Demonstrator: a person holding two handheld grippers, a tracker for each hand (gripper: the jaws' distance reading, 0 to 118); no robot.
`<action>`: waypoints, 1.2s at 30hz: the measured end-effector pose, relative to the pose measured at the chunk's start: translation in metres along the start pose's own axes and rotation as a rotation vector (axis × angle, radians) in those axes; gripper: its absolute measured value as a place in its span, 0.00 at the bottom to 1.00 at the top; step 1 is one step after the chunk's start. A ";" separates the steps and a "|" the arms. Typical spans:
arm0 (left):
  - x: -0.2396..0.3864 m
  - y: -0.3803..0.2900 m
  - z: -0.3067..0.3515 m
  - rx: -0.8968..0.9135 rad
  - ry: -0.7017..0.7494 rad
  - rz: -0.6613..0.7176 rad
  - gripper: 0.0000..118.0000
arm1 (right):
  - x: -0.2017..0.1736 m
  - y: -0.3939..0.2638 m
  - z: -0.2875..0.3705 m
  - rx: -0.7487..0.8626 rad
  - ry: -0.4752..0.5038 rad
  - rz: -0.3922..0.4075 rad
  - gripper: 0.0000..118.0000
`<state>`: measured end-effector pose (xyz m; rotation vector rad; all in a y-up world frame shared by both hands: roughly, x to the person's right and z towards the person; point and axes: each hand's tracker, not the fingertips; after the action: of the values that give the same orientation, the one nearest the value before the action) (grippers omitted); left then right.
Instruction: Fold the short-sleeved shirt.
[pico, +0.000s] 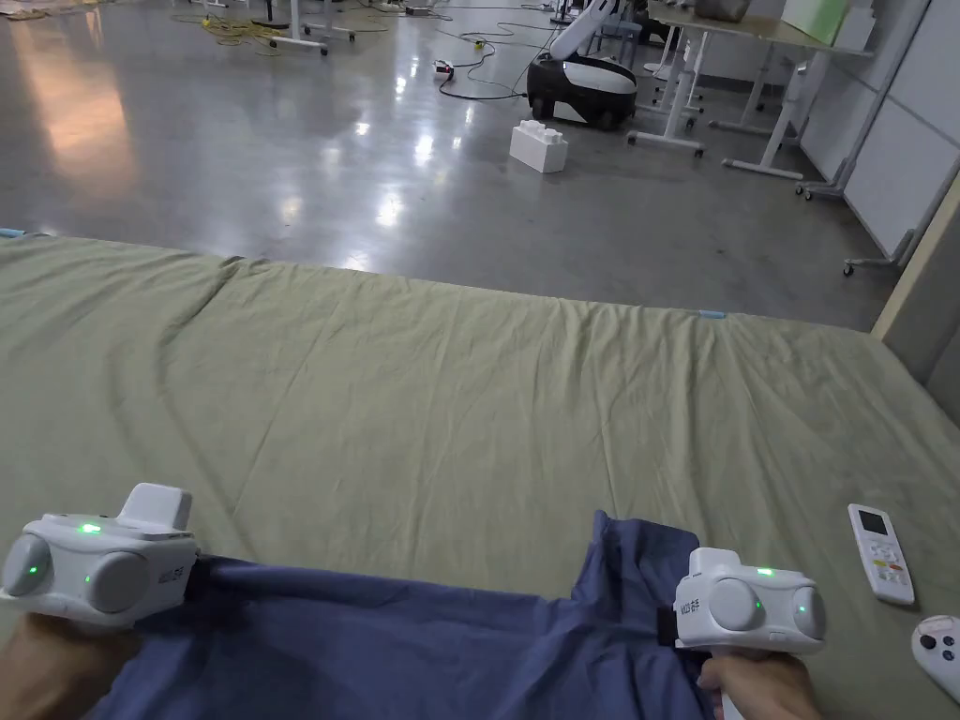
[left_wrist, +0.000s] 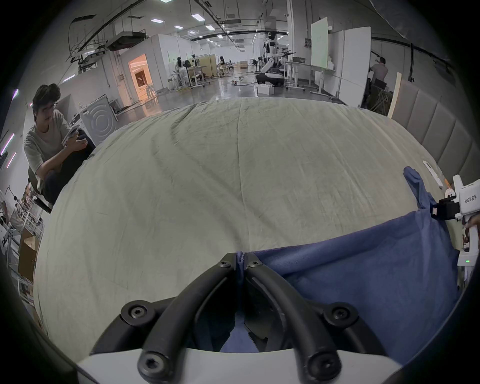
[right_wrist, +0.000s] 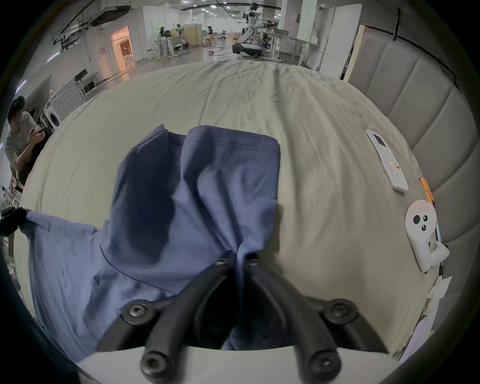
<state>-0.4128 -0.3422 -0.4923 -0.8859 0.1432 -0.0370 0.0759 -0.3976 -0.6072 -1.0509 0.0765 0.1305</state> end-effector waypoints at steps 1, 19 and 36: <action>-0.001 0.000 0.000 -0.002 0.000 0.004 0.04 | 0.000 0.001 0.000 0.000 0.002 -0.007 0.03; -0.017 0.022 0.097 0.181 -0.005 0.056 0.04 | 0.014 -0.004 0.144 0.428 0.011 -0.048 0.02; -0.050 0.128 0.248 0.466 0.041 0.088 0.04 | 0.012 0.094 0.353 0.804 -0.036 0.003 0.02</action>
<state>-0.4306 -0.0659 -0.4308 -0.4137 0.2018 -0.0053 0.0742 -0.0438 -0.5151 -0.2457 0.0879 0.1065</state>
